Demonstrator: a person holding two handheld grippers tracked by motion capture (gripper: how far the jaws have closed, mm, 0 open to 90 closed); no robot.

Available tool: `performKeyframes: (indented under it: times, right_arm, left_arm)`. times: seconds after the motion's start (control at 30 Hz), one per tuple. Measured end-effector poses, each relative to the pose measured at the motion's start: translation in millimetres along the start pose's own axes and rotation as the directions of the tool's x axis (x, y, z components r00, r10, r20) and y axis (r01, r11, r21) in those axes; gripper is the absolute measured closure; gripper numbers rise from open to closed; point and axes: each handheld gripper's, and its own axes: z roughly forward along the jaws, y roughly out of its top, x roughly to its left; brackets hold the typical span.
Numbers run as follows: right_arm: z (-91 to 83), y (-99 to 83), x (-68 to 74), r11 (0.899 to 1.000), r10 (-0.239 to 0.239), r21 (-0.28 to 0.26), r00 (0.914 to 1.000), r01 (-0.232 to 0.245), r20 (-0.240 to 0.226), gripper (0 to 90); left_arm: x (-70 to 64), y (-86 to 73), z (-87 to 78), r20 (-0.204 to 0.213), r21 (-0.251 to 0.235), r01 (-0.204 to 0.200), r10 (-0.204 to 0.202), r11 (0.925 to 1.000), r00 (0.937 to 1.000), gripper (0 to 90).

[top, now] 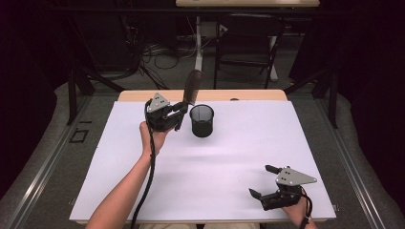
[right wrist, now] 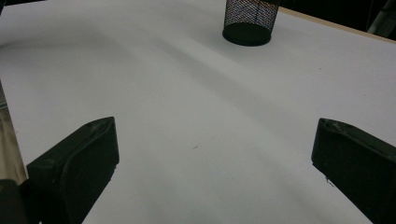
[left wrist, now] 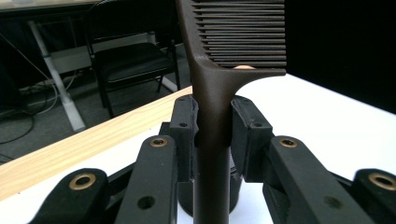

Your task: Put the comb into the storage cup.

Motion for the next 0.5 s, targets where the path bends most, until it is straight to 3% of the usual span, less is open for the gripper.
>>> performKeyframes:
  times: [0.5]
  right_arm:
    - [-1.2, -0.1, -0.6, 1.0, -0.004, -0.003, 1.0, 0.004, 0.002, 0.4]
  left_arm:
    - [3.8, 10.8, 10.5, -0.008, -0.018, 0.006, -0.006, 0.9998, 1.0, 72.0]
